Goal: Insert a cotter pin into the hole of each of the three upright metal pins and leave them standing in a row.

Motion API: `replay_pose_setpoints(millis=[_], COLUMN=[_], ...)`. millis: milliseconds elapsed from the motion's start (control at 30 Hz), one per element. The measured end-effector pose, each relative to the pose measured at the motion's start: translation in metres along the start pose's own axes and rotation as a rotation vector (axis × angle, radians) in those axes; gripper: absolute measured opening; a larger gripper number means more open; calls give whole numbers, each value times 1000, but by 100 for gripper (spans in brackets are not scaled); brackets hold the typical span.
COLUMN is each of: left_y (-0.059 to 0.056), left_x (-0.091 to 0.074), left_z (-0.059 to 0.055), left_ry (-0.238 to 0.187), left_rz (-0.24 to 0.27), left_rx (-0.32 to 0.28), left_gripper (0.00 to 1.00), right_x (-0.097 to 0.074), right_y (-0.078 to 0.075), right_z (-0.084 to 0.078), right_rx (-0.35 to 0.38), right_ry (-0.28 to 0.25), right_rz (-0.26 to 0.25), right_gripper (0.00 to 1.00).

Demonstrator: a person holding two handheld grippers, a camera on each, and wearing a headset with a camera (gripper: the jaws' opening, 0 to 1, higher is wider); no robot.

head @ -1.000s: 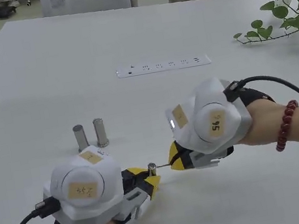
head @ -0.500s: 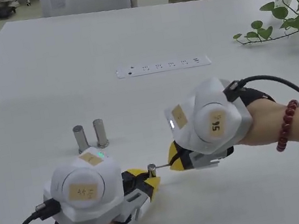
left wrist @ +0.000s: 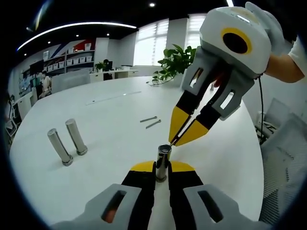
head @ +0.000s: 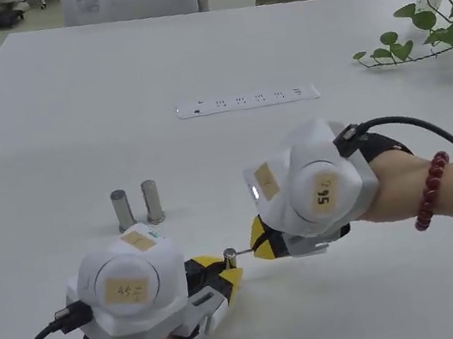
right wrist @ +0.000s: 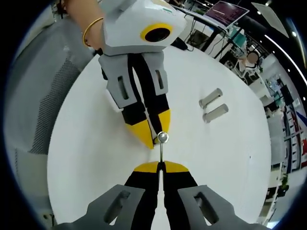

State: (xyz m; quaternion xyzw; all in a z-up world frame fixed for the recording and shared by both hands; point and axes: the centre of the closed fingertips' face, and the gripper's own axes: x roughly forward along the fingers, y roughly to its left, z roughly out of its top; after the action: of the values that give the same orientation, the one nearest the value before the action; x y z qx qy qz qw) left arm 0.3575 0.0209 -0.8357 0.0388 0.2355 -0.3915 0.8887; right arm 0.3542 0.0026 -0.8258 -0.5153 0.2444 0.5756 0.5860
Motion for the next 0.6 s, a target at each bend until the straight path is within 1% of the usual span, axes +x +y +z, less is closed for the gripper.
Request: replay_pose_setpoints(millis=[133,367,600], left_y=[0,-1,-1], left_x=[0,0,0], left_z=[-1,-1,-1], left_ry=[-3,-4,-4], left_rz=[1,1,-1], left_rx=[-3,-4,-6], left_gripper=[8,8,8], right_x=[1,0,-1], right_y=[0,0,0], right_z=[0,-1,0], right_rx=[-18,23,31], right_ry=[17,23,19], right_rz=[-7,-12,-11], right_gripper=[3,3,3])
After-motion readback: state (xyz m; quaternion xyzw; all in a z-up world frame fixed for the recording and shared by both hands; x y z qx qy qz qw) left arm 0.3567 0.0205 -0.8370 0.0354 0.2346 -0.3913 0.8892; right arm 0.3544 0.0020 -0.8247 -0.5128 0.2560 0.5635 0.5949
